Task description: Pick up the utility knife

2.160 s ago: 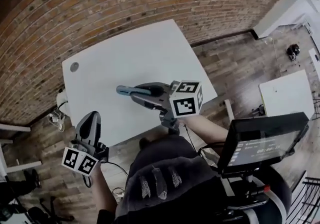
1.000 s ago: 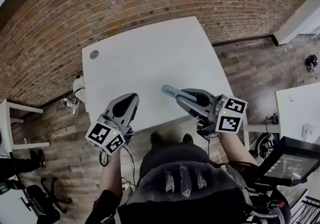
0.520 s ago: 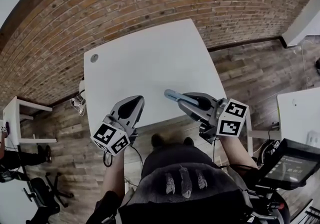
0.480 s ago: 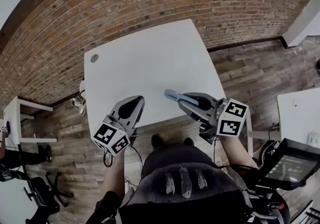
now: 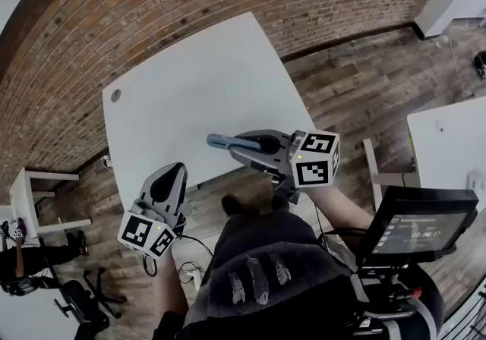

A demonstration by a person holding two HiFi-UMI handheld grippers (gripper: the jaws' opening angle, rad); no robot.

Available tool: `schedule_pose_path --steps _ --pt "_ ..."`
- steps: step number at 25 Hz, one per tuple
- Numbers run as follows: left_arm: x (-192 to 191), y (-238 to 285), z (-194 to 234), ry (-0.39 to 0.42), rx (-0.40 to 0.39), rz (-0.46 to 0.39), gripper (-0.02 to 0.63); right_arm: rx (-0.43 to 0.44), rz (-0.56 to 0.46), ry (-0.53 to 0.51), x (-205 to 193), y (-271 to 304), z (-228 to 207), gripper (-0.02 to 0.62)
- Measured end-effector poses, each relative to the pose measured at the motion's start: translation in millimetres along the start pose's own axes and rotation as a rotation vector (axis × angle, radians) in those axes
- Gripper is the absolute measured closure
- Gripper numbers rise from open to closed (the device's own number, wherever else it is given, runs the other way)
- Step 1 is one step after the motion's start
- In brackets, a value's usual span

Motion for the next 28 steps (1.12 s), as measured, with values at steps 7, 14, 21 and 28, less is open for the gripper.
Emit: schedule_pose_path --steps 7,14,21,28 --pt "-4 -11 -12 0.034 0.026 0.032 0.615 0.048 0.036 -0.025 -1 8 3 0.528" --pt "-13 -36 4 0.021 0.028 -0.003 0.614 0.052 0.036 -0.063 -7 33 18 0.528" --pt "-22 -73 31 0.034 -0.031 -0.030 0.615 0.011 0.069 -0.086 -29 67 46 0.528" --pt "-32 -111 57 0.002 -0.079 -0.071 0.614 -0.040 0.093 -0.123 -52 96 81 0.528"
Point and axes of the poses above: the fingertips, and each gripper's own axes: y forward along the fingers, z to its left, x out of its top, the point moved 7 cm from there along -y, backward along the fingers, and after that the axes turned 6 degrees about -z, right-handed, at the moved point
